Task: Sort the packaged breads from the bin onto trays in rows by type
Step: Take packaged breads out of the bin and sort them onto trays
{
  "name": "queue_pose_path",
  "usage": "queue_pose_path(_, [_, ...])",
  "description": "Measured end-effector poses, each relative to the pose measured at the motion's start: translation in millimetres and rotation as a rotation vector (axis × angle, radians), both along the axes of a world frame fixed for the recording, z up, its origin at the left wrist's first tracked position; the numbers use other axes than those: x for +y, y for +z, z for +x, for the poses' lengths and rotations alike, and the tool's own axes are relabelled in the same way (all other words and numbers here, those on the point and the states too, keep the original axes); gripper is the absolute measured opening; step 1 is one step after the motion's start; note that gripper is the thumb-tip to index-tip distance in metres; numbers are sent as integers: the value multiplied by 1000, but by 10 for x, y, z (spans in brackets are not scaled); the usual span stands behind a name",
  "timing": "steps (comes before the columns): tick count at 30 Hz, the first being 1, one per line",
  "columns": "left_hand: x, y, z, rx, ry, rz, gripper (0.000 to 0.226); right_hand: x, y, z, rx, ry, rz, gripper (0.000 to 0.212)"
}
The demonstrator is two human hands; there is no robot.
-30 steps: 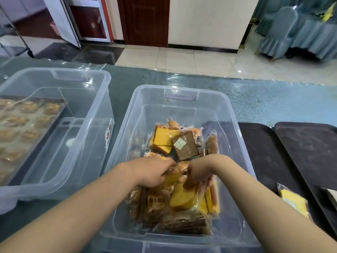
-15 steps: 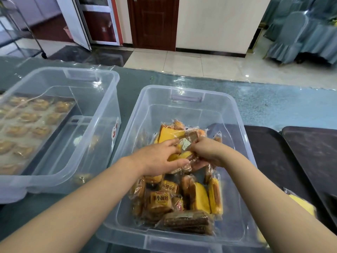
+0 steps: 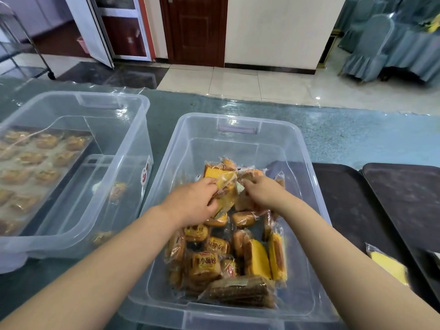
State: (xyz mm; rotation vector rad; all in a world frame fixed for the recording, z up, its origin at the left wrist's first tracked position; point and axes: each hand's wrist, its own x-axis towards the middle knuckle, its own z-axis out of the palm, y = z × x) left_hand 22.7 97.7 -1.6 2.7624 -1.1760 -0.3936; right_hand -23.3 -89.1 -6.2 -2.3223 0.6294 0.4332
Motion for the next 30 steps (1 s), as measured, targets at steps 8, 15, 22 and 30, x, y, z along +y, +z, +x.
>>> queue_pose_path(8, [30, 8, 59, 12, 59, -34, 41, -74, -254, -109, 363, 340, -569, 32])
queue_pose_path(15, [40, 8, 39, 22, 42, -39, 41, 75, -373, -225, 552, 556, -679, 32])
queue_pose_path(22, [49, -14, 42, 11, 52, -42, 38, 87, -398, -243, 527, 555, -708, 35])
queue_pose_path(30, [59, -5, 96, 31, 106, -99, 37, 179, -379, -224, 345, 743, -572, 34])
